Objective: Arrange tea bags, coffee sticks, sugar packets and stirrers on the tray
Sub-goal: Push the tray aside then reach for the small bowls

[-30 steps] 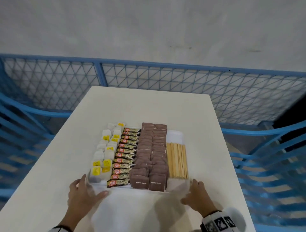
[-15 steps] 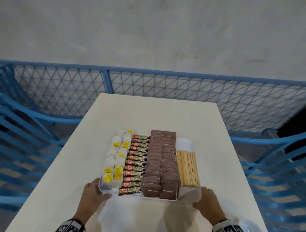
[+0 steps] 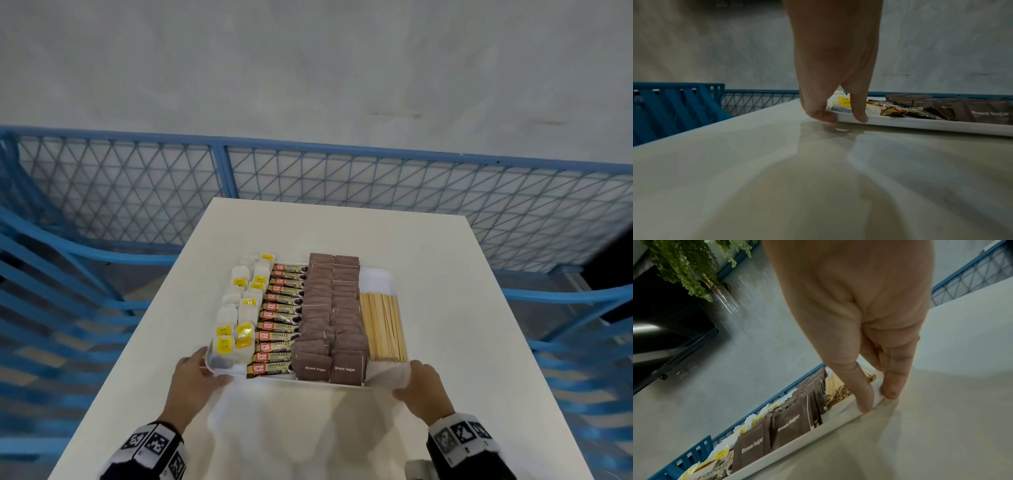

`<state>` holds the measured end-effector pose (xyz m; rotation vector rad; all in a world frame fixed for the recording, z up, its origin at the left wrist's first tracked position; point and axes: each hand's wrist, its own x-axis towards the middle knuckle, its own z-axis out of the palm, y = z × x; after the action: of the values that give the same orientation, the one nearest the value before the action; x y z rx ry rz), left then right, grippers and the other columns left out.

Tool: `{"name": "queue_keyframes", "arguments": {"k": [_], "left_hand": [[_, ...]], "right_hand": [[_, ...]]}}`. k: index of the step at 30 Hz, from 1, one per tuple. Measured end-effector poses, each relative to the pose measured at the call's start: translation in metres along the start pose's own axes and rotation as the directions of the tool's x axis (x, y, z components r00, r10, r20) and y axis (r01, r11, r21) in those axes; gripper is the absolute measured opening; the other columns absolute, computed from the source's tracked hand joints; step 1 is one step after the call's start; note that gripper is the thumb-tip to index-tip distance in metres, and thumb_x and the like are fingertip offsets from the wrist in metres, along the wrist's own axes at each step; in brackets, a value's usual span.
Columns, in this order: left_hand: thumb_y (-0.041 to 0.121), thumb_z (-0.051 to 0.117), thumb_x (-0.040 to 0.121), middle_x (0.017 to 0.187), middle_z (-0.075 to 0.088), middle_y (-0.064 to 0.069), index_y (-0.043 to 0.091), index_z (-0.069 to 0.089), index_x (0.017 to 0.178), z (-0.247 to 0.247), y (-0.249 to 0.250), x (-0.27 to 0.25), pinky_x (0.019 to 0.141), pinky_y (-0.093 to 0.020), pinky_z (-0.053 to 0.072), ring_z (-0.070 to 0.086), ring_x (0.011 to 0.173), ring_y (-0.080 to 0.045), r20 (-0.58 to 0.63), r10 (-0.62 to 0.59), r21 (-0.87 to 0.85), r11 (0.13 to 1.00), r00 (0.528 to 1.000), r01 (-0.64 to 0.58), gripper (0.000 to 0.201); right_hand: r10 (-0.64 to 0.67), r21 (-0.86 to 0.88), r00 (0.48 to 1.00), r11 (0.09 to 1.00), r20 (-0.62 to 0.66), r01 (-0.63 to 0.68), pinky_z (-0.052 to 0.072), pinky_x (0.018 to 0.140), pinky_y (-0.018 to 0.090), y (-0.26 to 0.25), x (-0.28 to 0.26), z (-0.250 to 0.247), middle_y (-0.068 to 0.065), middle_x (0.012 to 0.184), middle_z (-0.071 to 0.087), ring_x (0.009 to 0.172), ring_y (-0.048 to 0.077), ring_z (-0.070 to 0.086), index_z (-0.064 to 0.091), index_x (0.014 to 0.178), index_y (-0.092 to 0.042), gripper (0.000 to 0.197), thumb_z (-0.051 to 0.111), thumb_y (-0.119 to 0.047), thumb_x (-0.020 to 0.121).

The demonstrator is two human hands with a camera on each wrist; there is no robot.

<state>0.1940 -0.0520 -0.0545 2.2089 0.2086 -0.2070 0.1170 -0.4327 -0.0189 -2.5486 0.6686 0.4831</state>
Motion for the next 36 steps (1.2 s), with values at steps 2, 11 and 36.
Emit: {"name": "queue_keyframes", "arguments": {"k": [2, 11, 36], "left_hand": [[0.012, 0.083, 0.064, 0.084, 0.07, -0.002, 0.02, 0.067, 0.091, -0.003, 0.002, 0.015, 0.081, -0.044, 0.048, 0.059, 0.092, -0.031, -0.022, -0.014, 0.02, 1.0, 1.0, 0.015, 0.032], [0.016, 0.08, 0.07, 0.088, 0.069, -0.01, 0.01, 0.067, 0.091, -0.009, 0.01, 0.065, 0.081, -0.041, 0.048, 0.06, 0.091, -0.031, -0.083, -0.031, 0.065, 0.997, 0.996, 0.036, 0.024], [0.014, 0.069, 0.081, 0.12, 0.054, -0.021, -0.002, 0.047, 0.126, -0.014, 0.053, 0.09, 0.097, -0.042, 0.038, 0.046, 0.117, -0.036, -0.046, -0.145, 0.161, 0.975, 0.988, 0.151, 0.053]], "right_hand": [[0.006, 0.007, 1.0, 1.0, -0.005, -0.006, 0.032, 0.073, 0.013, -0.011, 0.011, -0.001, 0.01, 0.118, 0.054, 0.106, 0.019, 0.053, 0.048, 0.118, -0.003, 0.042, 0.066, -0.017, 0.082], [-0.001, 0.001, 0.999, 1.0, -0.037, 0.001, 0.034, 0.079, 0.016, -0.049, 0.058, -0.004, 0.012, 0.121, 0.052, 0.11, 0.022, 0.052, 0.047, 0.12, -0.002, 0.044, 0.064, -0.019, 0.083], [0.005, 0.061, 0.996, 0.998, -0.093, 0.0, 0.04, 0.095, 0.03, -0.078, 0.071, -0.013, 0.014, 0.12, 0.052, 0.113, 0.026, 0.049, 0.047, 0.124, -0.003, 0.042, 0.058, -0.021, 0.088]]}}
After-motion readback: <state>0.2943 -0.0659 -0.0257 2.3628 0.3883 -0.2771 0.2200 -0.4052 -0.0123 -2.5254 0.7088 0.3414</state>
